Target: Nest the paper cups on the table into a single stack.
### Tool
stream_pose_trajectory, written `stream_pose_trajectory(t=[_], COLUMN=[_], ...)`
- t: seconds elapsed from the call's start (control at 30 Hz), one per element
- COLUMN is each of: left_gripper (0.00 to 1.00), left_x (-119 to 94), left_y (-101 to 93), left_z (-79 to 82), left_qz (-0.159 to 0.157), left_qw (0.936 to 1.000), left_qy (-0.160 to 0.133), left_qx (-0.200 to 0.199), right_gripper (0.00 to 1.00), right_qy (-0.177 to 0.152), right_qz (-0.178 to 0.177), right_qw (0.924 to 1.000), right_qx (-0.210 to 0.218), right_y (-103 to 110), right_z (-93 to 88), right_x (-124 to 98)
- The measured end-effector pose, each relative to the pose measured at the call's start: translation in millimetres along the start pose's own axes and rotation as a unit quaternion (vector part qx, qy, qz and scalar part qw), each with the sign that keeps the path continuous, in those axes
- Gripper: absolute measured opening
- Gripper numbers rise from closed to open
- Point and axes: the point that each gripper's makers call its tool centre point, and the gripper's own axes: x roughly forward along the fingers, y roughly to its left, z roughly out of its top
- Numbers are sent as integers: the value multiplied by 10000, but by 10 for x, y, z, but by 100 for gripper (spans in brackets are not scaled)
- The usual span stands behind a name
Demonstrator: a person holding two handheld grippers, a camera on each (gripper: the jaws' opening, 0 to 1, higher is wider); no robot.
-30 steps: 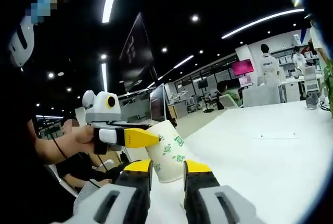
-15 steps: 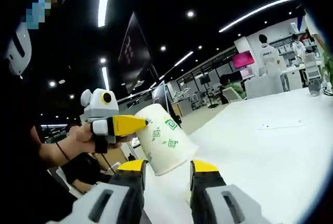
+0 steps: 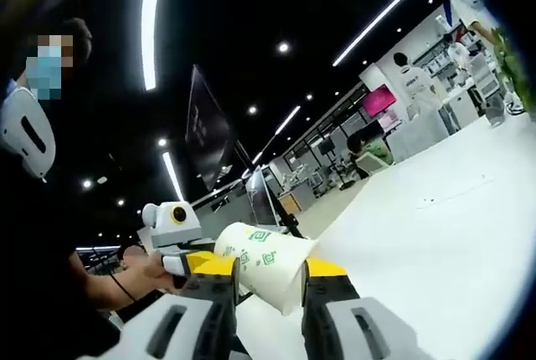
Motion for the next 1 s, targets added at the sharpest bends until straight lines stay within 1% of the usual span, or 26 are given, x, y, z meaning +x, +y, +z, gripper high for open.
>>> stream_pose_trajectory(t=[0.13, 0.23, 0.3, 0.33, 0.4, 0.57, 0.7, 0.83, 1.0], left_gripper=[35, 35, 35, 35, 35, 35, 35, 35, 35], left_x=[1, -3, -6, -4, -7, -19, -7, 5, -9], left_y=[-5, -29, -65, -101, -126, -172, -206, -259, -329], left_z=[-67, -116, -135, -138, -157, -164, -209, -265, -280], left_qz=[-58, -136, -239, -316, -372, -471, -557, -661, -803], left_qw=[9999, 9996, 9994, 9992, 9989, 9986, 9982, 9975, 9965], left_qy=[108, 181, 212, 210, 247, 158, 190, 208, 174], left_qx=[82, 138, 131, 126, 120, 157, 119, 146, 158], right_gripper=[24, 20, 16, 17, 15, 12, 9, 7, 5], right_qy=[44, 92, 116, 125, 100, 108, 117, 170, 236], right_qz=[-8, 4, 14, 30, 51, 163, 246, 370, 512], right_qw=[10000, 9999, 9998, 9997, 9998, 9998, 9996, 9992, 9984], right_qx=[-66, -111, -179, -214, -147, -38, 79, 19, 6], right_y=[4, 19, 27, 37, 51, 120, 149, 227, 321], right_z=[15, 26, 36, 44, 69, 114, 143, 166, 192], right_x=[-1, -7, -12, -16, -22, -36, -58, -75, -96])
